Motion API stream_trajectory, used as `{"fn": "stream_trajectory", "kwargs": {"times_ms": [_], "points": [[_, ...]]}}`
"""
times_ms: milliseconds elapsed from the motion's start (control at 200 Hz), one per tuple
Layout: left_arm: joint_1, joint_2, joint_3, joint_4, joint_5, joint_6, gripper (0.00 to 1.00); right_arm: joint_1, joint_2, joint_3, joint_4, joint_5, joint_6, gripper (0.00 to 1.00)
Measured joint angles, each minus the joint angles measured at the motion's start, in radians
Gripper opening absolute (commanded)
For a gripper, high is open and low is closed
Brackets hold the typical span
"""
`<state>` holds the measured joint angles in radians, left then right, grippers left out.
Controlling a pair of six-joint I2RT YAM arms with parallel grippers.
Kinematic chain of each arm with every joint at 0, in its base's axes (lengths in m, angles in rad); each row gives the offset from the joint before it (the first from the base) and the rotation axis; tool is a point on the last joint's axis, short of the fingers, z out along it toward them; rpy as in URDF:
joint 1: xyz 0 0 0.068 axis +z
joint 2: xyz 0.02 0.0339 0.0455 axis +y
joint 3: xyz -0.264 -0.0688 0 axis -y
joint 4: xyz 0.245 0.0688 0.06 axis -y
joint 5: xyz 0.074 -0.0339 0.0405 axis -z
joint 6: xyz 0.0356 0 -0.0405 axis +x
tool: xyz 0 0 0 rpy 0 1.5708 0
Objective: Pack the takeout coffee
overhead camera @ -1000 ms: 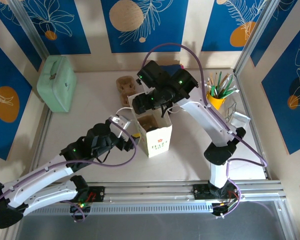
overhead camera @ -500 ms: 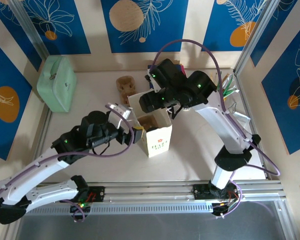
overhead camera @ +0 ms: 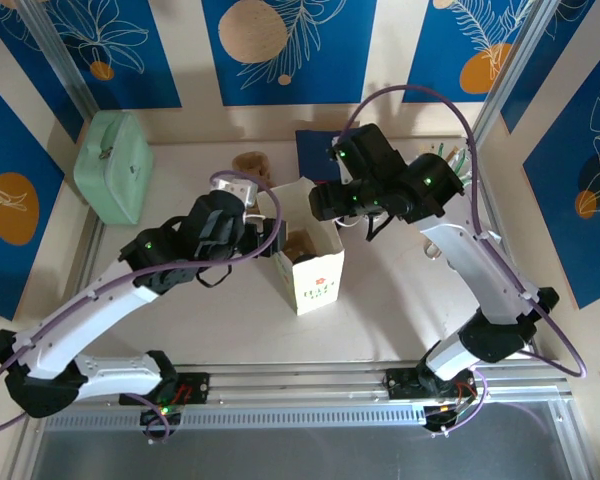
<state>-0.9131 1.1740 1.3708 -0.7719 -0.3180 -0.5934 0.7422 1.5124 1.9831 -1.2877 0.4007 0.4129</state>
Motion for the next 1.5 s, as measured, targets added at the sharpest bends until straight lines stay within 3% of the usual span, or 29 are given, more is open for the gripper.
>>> {"fn": "stream_trajectory", "kwargs": {"times_ms": [125, 420, 835, 1501], "points": [[0.0, 0.044, 0.011, -0.032, -0.017, -0.042, 0.9, -0.043, -0.061, -0.1, 0.032, -0.004, 0.019, 0.79], [0.0, 0.14, 0.044, -0.037, -0.011, -0.09, 0.65, -0.143, -0.175, -0.237, 0.082, -0.042, 0.04, 0.79], [0.006, 0.196, 0.057, -0.048, -0.008, -0.086, 0.39, -0.256, -0.248, -0.315, 0.098, -0.085, 0.04, 0.79], [0.109, 0.202, 0.061, -0.053, 0.037, -0.048, 0.25, -0.397, -0.261, -0.348, 0.096, -0.14, 0.013, 0.79]]}}
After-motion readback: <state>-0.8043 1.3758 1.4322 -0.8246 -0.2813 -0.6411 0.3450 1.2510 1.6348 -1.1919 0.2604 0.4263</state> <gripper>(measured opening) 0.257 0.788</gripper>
